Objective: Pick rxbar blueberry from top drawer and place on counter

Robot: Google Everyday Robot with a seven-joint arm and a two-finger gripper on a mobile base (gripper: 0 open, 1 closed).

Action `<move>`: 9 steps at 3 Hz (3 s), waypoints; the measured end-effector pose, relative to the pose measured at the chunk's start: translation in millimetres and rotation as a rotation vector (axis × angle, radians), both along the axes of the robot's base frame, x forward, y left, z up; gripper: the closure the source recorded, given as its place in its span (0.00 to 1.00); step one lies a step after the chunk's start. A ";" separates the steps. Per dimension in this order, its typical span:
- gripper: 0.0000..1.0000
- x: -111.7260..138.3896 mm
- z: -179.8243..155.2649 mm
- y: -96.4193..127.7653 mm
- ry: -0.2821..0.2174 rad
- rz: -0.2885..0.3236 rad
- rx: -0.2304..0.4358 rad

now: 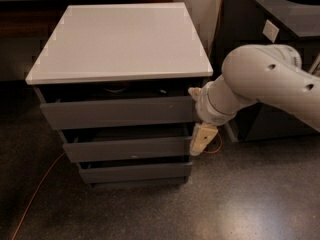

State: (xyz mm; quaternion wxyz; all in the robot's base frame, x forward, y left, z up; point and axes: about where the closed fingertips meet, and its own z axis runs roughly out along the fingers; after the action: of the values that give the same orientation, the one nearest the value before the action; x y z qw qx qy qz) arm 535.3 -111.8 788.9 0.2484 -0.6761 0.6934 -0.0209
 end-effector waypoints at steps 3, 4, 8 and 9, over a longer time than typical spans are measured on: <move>0.00 85.9 -77.9 41.7 -0.042 0.135 0.125; 0.00 109.9 -100.0 56.9 -0.027 0.153 0.162; 0.21 173.7 -131.5 66.8 -0.009 0.078 0.157; 0.46 168.4 -137.5 68.3 0.021 0.080 0.160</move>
Offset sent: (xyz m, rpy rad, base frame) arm 0.0922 0.0385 -0.0811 0.1103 -0.0752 0.1370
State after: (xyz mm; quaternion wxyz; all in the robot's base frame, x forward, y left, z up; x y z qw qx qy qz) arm 703.7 -43.5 651.4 0.2950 -0.6814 0.6679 0.0514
